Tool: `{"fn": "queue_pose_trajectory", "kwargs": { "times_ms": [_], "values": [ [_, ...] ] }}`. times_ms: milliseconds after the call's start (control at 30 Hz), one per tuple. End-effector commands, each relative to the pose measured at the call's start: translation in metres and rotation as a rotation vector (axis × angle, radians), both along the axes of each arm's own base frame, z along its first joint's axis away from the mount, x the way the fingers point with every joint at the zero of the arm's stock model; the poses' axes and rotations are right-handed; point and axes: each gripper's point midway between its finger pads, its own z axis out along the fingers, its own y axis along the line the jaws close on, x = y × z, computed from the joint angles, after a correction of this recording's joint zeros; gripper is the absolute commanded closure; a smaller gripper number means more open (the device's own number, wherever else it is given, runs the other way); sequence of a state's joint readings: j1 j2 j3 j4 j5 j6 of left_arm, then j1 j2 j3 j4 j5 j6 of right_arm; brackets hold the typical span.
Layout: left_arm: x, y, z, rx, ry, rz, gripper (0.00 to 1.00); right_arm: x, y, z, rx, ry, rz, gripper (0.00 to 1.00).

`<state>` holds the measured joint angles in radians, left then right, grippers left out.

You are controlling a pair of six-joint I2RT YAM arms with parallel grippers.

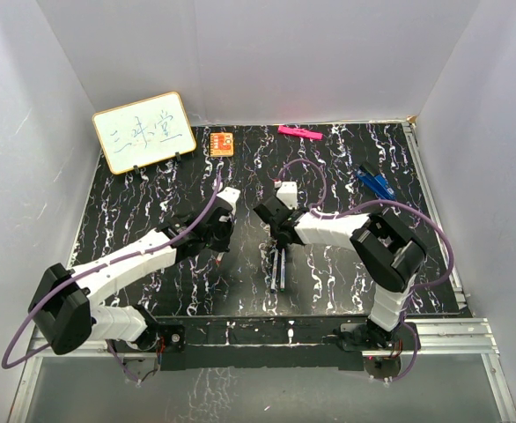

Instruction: Insert the pens into the pen caps

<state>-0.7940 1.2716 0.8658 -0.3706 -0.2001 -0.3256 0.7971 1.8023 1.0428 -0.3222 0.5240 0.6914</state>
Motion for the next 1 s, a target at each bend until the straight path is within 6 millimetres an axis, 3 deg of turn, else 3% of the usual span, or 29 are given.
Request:
{"fn": "queue_pose_trajectory", "kwargs": {
  "times_ms": [0,167,333,467,633,800,900,967],
  "values": [
    [0.003,-0.008,0.002,-0.033,0.002,-0.007,1.0,0.014,0.006,0.03,0.037,-0.061,0.036,1.0],
    [0.009,-0.024,0.009,-0.099,-0.023,-0.04,1.0,0.037,0.003,0.104,0.145,-0.27,0.029,1.0],
    [0.014,-0.056,0.021,-0.245,-0.067,-0.122,1.0,0.041,-0.01,0.169,0.251,-0.488,0.042,1.0],
    [0.014,-0.086,0.034,-0.377,-0.075,-0.205,1.0,0.028,-0.016,0.213,0.376,-0.668,0.105,1.0],
    [0.008,-0.117,0.055,-0.567,-0.079,-0.274,1.0,-0.008,-0.021,0.257,0.597,-0.913,0.218,1.0],
    [0.001,-0.14,0.074,-0.692,-0.087,-0.341,1.0,-0.033,-0.028,0.27,0.735,-1.033,0.255,1.0],
    [-0.002,-0.151,0.068,-0.672,-0.066,-0.364,1.0,-0.04,-0.026,0.275,0.788,-1.055,0.279,1.0],
    [-0.006,-0.158,0.067,-0.678,-0.061,-0.385,1.0,-0.044,-0.028,0.266,0.805,-1.052,0.282,1.0]
  ]
}}
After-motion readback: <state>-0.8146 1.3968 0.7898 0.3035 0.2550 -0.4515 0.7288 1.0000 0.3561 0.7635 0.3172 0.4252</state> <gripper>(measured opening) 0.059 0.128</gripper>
